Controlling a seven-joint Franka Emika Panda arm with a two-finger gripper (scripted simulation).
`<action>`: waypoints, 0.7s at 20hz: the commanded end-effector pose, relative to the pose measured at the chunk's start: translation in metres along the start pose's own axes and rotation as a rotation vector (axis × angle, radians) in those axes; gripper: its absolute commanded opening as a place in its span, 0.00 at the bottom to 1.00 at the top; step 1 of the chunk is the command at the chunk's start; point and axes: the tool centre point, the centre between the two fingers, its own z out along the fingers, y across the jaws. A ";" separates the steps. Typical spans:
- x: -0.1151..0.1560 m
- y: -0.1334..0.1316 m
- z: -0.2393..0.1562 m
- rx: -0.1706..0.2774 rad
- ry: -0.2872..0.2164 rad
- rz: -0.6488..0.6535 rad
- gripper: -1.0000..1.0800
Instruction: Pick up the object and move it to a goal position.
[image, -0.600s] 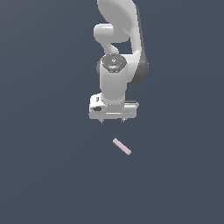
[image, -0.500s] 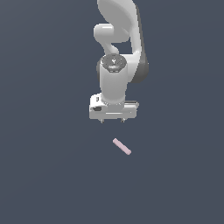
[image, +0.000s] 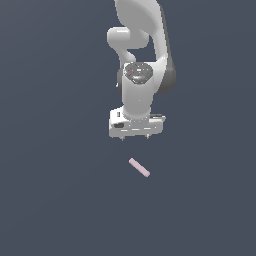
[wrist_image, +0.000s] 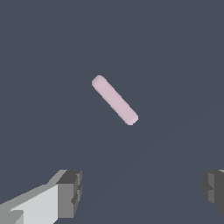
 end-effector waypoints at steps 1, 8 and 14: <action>0.000 -0.001 0.000 0.002 -0.001 0.000 0.96; 0.004 -0.001 0.005 -0.002 0.000 -0.040 0.96; 0.014 -0.003 0.017 -0.008 0.001 -0.136 0.96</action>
